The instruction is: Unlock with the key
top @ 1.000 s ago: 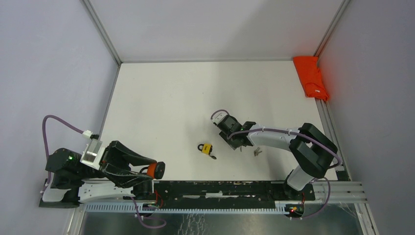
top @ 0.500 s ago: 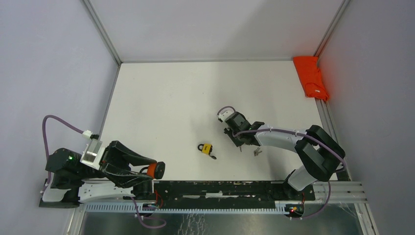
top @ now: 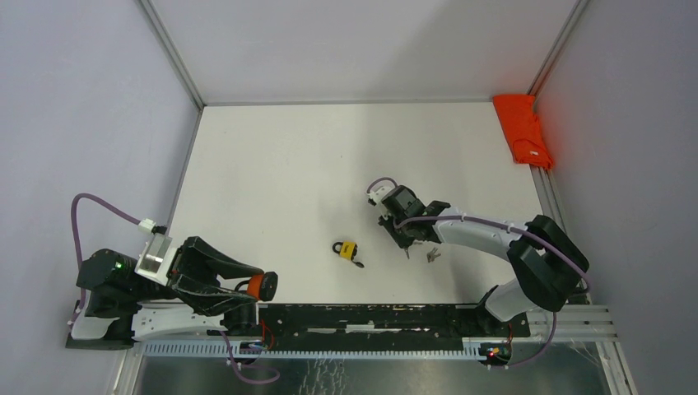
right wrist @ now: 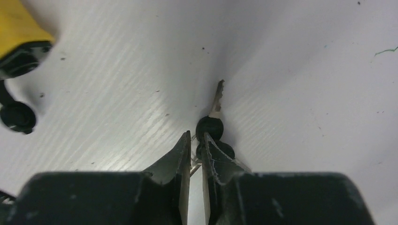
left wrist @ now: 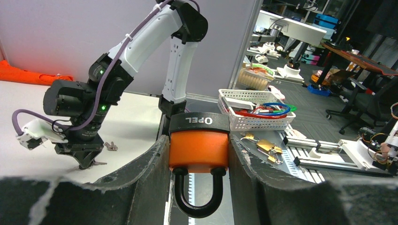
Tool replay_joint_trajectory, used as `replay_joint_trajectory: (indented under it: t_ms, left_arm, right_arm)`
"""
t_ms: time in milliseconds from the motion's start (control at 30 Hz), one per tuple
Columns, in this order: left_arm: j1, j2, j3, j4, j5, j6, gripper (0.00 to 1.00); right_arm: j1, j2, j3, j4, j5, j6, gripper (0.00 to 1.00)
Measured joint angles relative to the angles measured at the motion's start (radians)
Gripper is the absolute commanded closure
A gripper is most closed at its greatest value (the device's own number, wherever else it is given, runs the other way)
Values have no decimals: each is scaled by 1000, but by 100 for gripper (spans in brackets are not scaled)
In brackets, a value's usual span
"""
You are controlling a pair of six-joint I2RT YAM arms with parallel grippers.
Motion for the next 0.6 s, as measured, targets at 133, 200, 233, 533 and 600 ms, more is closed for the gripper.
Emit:
replay_joint_trajectory:
  t_ms: [133,200,233,533,600]
  left_arm:
    - [0,0,0,0,0,0,98]
    - [0,0,0,0,0,0,98]
    - [0,0,0,0,0,0,98]
    - [0,0,0,0,-3,0,98]
    - [0,0,0,0,-3,0,98]
  right_arm:
    - [-5,-32,34,-25,-58,0,83]
    - [-10,-45,45,-22,-99,2,81]
    - [-12,-50,45,-17,-119,3,74]
    - [-21,-54,44,-56,-105,-5,42]
    - [-22,-54,41,-64,-77,-8,42]
